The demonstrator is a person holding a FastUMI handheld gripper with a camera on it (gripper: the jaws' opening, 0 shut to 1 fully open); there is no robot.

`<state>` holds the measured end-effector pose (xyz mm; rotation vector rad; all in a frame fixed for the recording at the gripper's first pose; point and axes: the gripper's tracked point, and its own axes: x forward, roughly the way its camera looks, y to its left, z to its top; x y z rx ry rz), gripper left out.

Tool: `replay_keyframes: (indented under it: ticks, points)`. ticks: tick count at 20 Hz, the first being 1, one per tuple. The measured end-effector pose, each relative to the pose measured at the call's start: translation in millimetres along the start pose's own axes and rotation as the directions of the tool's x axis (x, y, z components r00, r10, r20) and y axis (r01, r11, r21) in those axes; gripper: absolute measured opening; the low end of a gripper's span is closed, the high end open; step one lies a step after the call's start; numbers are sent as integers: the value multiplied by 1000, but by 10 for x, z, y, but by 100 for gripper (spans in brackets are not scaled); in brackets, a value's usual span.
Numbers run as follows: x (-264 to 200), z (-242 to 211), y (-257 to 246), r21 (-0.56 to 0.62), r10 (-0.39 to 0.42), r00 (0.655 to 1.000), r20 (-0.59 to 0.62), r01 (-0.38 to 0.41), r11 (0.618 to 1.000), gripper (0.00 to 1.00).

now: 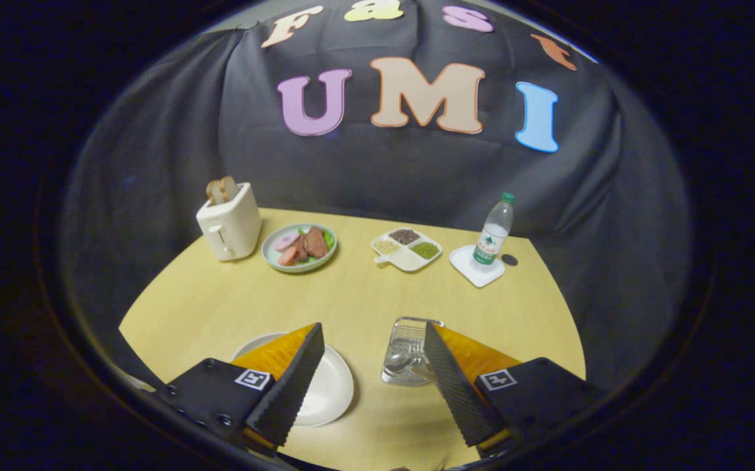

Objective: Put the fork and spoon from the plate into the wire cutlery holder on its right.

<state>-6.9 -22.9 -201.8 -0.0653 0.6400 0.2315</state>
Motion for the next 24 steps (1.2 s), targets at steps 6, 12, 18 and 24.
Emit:
replay_keyframes:
  ticks: [6, 12, 18, 24]
  points:
    - [-300, 285, 100, 22, -52, 968, 246, 47, 999, 99]
    - [-525, 514, 215, 35, -97, 909, 405, 90, 995, 98]
    - [-616, 667, 88, 74, -150, 878, 454, 131, 989, 98]
    - [-629, 740, 63, 73, -152, 873, 462, 134, 988, 98]
